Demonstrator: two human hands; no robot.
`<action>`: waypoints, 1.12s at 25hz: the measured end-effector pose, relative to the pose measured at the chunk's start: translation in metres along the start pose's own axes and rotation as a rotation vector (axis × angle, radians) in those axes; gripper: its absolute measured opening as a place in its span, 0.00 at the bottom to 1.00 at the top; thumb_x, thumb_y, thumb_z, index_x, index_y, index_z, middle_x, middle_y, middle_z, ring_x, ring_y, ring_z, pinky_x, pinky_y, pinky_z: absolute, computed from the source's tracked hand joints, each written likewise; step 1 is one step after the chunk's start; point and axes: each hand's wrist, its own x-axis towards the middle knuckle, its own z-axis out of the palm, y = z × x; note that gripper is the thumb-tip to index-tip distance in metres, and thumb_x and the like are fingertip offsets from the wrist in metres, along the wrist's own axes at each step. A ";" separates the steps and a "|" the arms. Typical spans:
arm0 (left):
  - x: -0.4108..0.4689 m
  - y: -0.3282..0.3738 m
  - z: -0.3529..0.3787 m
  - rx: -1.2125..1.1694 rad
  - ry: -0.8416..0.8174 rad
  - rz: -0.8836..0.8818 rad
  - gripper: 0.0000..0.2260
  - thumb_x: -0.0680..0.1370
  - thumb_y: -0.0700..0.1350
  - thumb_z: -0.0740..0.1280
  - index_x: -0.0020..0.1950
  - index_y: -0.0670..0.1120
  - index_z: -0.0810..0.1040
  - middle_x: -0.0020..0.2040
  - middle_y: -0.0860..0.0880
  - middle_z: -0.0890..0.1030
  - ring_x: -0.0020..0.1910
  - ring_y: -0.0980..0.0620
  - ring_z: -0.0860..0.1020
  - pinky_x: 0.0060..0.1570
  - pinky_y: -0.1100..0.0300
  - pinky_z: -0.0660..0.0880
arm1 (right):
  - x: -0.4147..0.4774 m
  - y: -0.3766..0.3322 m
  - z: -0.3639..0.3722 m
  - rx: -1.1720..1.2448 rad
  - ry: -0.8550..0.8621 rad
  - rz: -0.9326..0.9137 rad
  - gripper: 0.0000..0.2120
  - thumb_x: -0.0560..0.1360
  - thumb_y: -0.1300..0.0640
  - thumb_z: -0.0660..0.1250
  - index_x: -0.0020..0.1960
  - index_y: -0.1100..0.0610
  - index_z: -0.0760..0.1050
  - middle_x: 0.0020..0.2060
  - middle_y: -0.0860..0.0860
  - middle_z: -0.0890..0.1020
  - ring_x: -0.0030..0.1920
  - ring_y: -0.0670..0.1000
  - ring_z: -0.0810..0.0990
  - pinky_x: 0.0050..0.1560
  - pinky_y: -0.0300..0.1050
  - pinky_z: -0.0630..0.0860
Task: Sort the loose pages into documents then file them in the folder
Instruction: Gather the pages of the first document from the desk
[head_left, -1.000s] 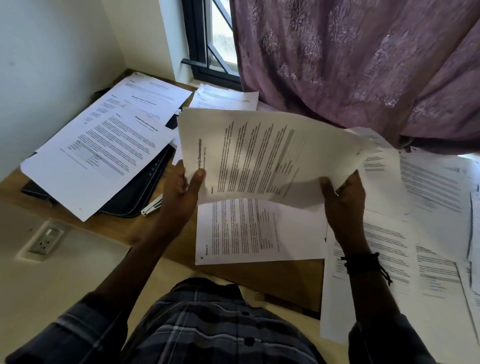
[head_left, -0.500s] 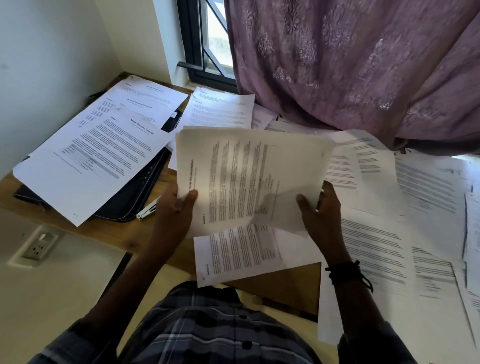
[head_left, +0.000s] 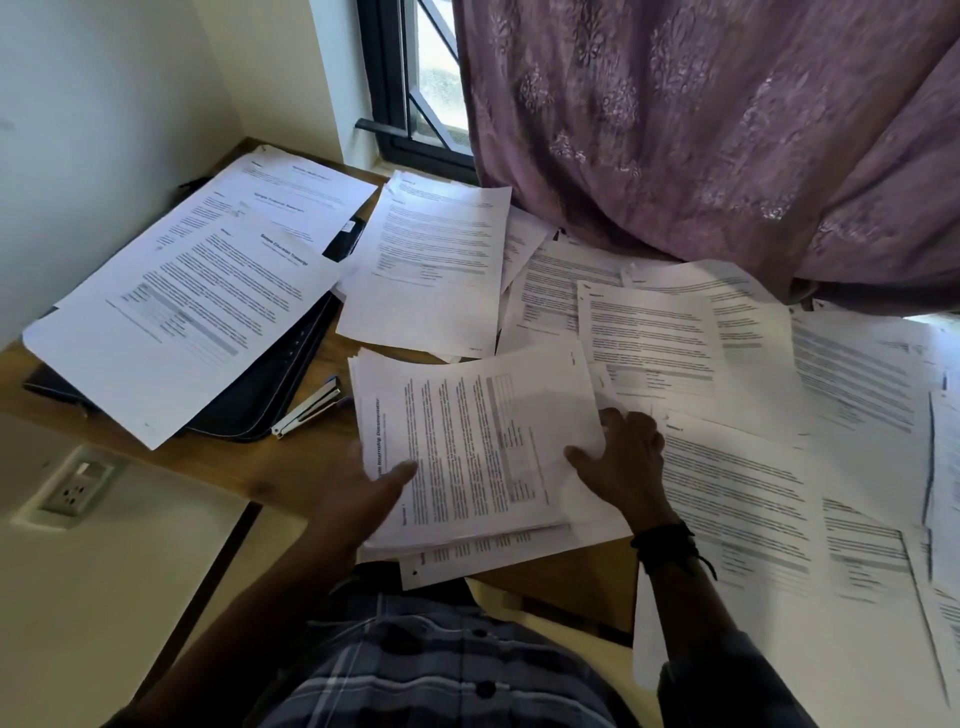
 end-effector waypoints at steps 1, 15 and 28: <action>0.000 -0.002 0.005 0.016 -0.018 0.021 0.15 0.77 0.41 0.69 0.62 0.48 0.72 0.54 0.47 0.82 0.50 0.48 0.82 0.45 0.51 0.80 | 0.005 0.005 0.000 0.006 -0.009 0.003 0.33 0.71 0.47 0.73 0.70 0.56 0.66 0.67 0.61 0.64 0.68 0.63 0.61 0.64 0.56 0.65; 0.019 0.060 0.004 -0.307 0.002 0.112 0.06 0.78 0.38 0.67 0.53 0.46 0.78 0.51 0.45 0.85 0.51 0.42 0.83 0.44 0.48 0.81 | 0.000 -0.015 -0.097 0.795 0.174 -0.331 0.32 0.68 0.60 0.76 0.69 0.54 0.68 0.57 0.39 0.77 0.52 0.36 0.80 0.48 0.33 0.80; 0.035 0.031 0.001 -0.060 0.000 0.514 0.12 0.80 0.45 0.65 0.61 0.41 0.71 0.54 0.44 0.82 0.51 0.46 0.83 0.44 0.55 0.82 | -0.013 0.013 -0.028 0.734 0.174 -0.226 0.22 0.73 0.61 0.72 0.63 0.55 0.66 0.54 0.48 0.77 0.50 0.37 0.77 0.47 0.34 0.79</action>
